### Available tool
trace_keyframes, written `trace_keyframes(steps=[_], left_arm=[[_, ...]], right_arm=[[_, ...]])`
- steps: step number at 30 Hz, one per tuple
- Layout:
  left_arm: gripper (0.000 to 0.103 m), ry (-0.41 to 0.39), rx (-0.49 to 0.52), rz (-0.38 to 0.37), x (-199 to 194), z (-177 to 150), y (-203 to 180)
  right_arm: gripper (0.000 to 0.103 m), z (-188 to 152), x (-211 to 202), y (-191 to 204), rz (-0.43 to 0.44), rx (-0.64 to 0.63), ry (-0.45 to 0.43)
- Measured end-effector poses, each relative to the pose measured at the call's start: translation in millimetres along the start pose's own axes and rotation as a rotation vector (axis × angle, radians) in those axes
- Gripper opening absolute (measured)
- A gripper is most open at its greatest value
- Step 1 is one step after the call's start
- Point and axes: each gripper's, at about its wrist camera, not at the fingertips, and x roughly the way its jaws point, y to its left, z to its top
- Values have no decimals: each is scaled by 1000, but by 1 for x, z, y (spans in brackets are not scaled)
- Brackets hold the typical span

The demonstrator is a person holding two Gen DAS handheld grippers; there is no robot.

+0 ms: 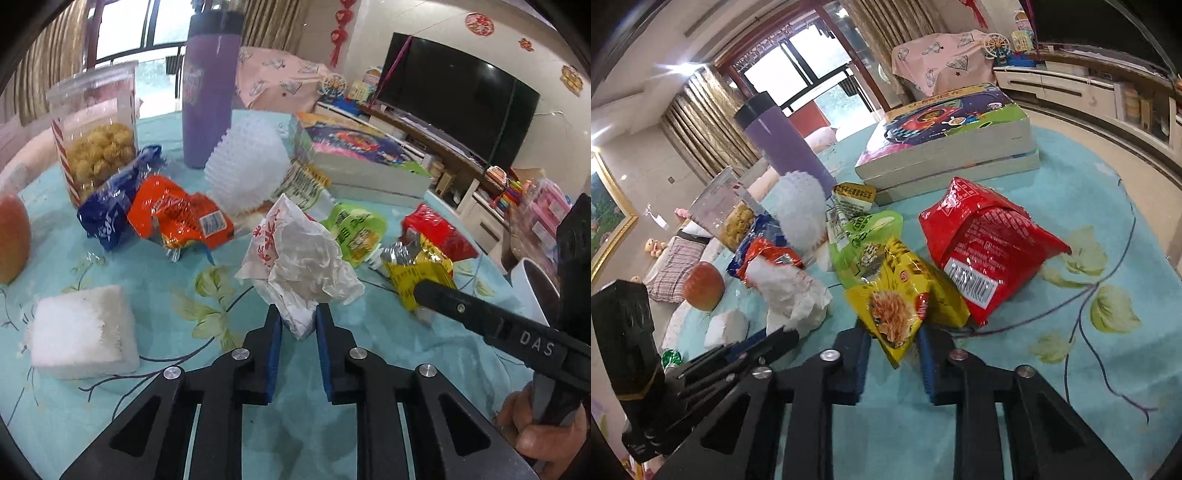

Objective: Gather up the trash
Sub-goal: 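Grasp the yellow snack bag with the right gripper while the left grasps the white plastic bag, then carry both bags over the bin and open both grippers to drop them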

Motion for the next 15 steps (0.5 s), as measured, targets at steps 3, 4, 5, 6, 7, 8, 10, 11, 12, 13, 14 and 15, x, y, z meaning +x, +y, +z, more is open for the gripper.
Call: trace_keyframes(steps=[3,4,5,6,7,8,10,11,12,13,14,15], left_arm=[[16,-9,12,-11,-7,-4,-4],[15,-12,15,-17,-10,-7,-6],[15,-15,18,-23,-13,-9,-8],[15,-18,21,-32,-17,-12,-10],[15,-21,23,-41,-21,-14,-12],[15,-22,26,-50,-24,-17,-14],[15,-23,35,-70,-31,-22,-22],[15,-24,41,-79,-33,-24,-26],[15,-23,47,-89,-36,-26,-30],[15,-21,52,-98,-37,-28,-34],[15,-17,57,-109,-38,-29,-39],[15,-10,62,-117,-39,-30,-44]], right_arm=[[17,-7,-13,2,15,-7,-8],[17,-9,-17,3,18,-12,-13],[17,-12,-23,3,20,-16,-20],[17,-14,-28,3,23,-16,-24],[16,-18,-35,2,28,-16,-28],[16,-21,-41,1,28,-16,-32],[16,-25,-50,-1,25,-15,-39],[16,-29,-58,-4,28,-7,-45],[16,-30,-61,-5,26,-3,-49],[16,-33,-69,-8,19,1,-57],[16,-35,-74,-11,14,3,-62],[16,-37,-79,-13,10,6,-68]])
